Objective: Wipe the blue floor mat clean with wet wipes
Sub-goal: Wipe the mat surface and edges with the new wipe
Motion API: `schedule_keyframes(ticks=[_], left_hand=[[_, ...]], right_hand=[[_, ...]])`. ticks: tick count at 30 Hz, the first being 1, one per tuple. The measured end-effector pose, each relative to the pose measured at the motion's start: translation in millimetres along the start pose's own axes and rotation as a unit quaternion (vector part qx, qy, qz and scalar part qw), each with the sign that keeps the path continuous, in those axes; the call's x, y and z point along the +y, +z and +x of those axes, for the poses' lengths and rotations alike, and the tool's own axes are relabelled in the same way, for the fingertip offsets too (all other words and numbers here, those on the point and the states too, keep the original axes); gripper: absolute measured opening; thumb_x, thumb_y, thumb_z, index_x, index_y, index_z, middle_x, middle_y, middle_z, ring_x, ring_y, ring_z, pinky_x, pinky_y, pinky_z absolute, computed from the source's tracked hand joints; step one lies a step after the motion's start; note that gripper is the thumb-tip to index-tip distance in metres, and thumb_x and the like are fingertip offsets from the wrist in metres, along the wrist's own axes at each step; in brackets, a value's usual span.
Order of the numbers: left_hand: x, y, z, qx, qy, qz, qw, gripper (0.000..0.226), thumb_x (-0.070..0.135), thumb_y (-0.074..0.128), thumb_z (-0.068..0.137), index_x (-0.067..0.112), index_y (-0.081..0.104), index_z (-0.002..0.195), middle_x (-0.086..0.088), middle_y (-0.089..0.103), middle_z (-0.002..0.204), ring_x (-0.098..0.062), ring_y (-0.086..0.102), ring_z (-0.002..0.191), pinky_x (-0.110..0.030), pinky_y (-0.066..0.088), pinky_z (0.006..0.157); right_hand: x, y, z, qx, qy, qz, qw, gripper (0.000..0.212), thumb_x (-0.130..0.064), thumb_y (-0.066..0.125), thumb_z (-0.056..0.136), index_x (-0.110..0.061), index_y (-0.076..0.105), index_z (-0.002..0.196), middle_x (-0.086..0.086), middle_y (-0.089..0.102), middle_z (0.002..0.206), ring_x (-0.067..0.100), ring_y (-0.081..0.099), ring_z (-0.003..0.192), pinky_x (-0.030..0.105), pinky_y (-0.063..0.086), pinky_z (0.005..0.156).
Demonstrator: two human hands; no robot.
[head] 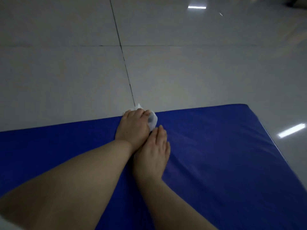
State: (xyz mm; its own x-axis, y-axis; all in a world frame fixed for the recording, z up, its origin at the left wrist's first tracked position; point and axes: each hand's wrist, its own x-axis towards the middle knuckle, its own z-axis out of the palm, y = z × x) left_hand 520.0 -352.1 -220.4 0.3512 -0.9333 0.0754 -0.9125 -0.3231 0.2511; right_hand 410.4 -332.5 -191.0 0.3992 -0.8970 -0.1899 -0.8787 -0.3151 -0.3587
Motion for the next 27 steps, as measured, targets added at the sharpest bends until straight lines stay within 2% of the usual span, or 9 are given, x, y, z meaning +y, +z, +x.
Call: schedule_keyframes(ticks=[3,8,13,19,22,23,25,26,27], left_hand=[[2.6,-9.5,4.2,-0.015,-0.005,-0.061,0.998,0.054,0.044,0.028,0.091,0.016,0.049,0.131,-0.001,0.052,0.129,-0.02,0.048,0.117,-0.03,0.027,0.104],[-28.9,-29.4,-4.0,-0.064,0.027,0.014,0.997,0.036,0.032,0.054,0.092,0.016,0.048,0.124,-0.003,0.05,0.125,-0.021,0.048,0.109,-0.03,0.033,0.089],[-94.9,-55.2,-56.1,-0.07,0.028,0.056,0.996,0.038,0.03,0.053,0.094,0.012,0.047,0.126,-0.004,0.051,0.125,-0.021,0.048,0.11,-0.031,0.032,0.097],[-157.1,-79.5,-105.3,-0.087,-0.002,0.083,0.993,0.011,0.022,0.045,0.092,0.019,0.046,0.102,0.001,0.056,0.115,-0.017,0.049,0.103,-0.033,0.031,0.098],[-184.4,-81.2,-126.6,-0.102,-0.054,0.084,0.99,0.023,0.026,0.046,0.094,0.018,0.054,0.114,0.0,0.051,0.124,-0.019,0.045,0.11,-0.035,0.029,0.103],[-189.2,-78.6,-129.3,-0.106,-0.073,0.089,0.988,0.028,0.03,0.048,0.095,0.017,0.054,0.119,-0.001,0.048,0.125,-0.019,0.043,0.112,-0.036,0.029,0.105],[-190.5,-71.6,-130.6,-0.113,-0.089,0.098,0.985,0.036,0.032,0.047,0.095,0.016,0.053,0.126,-0.004,0.045,0.126,-0.02,0.039,0.117,-0.038,0.025,0.11],[-189.5,-69.7,-130.8,-0.111,-0.087,0.102,0.985,0.038,0.03,0.045,0.095,0.015,0.052,0.129,-0.005,0.044,0.128,-0.021,0.037,0.121,-0.04,0.022,0.111],[-187.7,-70.6,-130.6,-0.111,-0.084,0.104,0.985,0.041,0.029,0.044,0.094,0.013,0.05,0.131,-0.006,0.043,0.13,-0.021,0.036,0.124,-0.042,0.019,0.112]], right_hand=[[-8.9,19.7,0.1,0.035,0.004,0.011,0.999,0.067,-0.024,0.035,0.1,-0.014,-0.006,0.152,0.0,-0.015,0.16,0.009,-0.022,0.141,0.032,-0.017,0.112],[-10.2,22.2,-0.8,0.064,0.009,-0.006,0.998,0.064,-0.014,0.032,0.096,-0.01,0.002,0.153,0.001,-0.004,0.161,0.014,-0.007,0.147,0.034,-0.008,0.118],[-14.1,27.4,0.1,0.096,0.025,-0.025,0.995,0.06,-0.014,0.031,0.095,-0.009,0.013,0.152,0.002,0.007,0.16,0.017,0.002,0.147,0.038,0.0,0.118],[-14.9,28.6,0.6,0.09,0.025,-0.057,0.994,0.058,-0.013,0.033,0.096,-0.006,0.017,0.151,0.005,0.01,0.16,0.019,0.005,0.147,0.042,0.004,0.119],[-32.5,22.3,-10.3,0.063,0.056,-0.134,0.987,0.059,-0.008,0.034,0.095,-0.005,0.014,0.151,0.007,0.004,0.16,0.021,0.002,0.147,0.045,0.003,0.119],[-50.0,23.4,-20.4,0.086,0.042,-0.161,0.982,0.059,-0.007,0.036,0.095,-0.005,0.015,0.151,0.009,0.004,0.16,0.023,0.004,0.147,0.046,0.005,0.119],[-97.2,40.6,-54.6,0.136,-0.065,-0.128,0.98,0.057,-0.005,0.041,0.093,-0.002,0.024,0.148,0.013,0.015,0.158,0.028,0.022,0.143,0.046,0.017,0.117],[-123.1,53.1,-78.9,0.12,-0.111,-0.079,0.983,0.055,-0.005,0.042,0.093,-0.001,0.028,0.147,0.013,0.019,0.157,0.029,0.026,0.141,0.045,0.02,0.116],[-145.6,67.4,-102.1,0.076,-0.133,-0.05,0.987,0.055,-0.008,0.038,0.095,-0.002,0.025,0.148,0.012,0.014,0.159,0.026,0.021,0.144,0.042,0.015,0.117]])
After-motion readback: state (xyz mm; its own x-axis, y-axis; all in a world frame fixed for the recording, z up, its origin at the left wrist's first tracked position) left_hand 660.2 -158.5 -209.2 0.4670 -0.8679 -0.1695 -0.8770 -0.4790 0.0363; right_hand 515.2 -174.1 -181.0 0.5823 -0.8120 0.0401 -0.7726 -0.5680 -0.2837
